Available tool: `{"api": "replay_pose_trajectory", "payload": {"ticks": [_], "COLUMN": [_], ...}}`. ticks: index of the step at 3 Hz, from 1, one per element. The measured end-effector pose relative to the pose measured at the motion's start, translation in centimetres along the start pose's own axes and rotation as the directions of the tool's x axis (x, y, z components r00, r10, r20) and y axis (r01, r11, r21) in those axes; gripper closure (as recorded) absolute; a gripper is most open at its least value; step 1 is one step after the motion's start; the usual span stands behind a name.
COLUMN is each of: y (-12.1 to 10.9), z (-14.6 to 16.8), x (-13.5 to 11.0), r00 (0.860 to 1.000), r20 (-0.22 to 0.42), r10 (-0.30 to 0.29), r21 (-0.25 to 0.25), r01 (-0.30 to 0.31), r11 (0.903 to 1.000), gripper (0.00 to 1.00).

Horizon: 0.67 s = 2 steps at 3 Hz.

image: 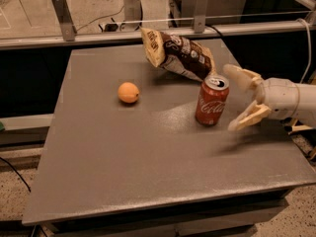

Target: Place coke can upright

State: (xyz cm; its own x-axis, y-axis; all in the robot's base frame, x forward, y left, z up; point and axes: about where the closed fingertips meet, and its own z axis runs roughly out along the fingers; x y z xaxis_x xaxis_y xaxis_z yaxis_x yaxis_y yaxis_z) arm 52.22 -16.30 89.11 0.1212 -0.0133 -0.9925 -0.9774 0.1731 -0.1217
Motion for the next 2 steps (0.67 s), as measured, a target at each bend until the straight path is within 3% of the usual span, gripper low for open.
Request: {"api": "replay_pose_trajectory", "payload": {"ticks": [1, 2], "y": [-0.77, -1.16], "z": [-4.17, -5.17], "x": [-1.98, -2.68], "r00": [0.995, 0.991], "r20": [-0.074, -0.089], "r10": [-0.074, -0.095], "r21": [0.056, 0.071], "r01": [0.078, 0.102], "r11": [0.9954, 0.9923], "gripper": [0.0, 0.0]}}
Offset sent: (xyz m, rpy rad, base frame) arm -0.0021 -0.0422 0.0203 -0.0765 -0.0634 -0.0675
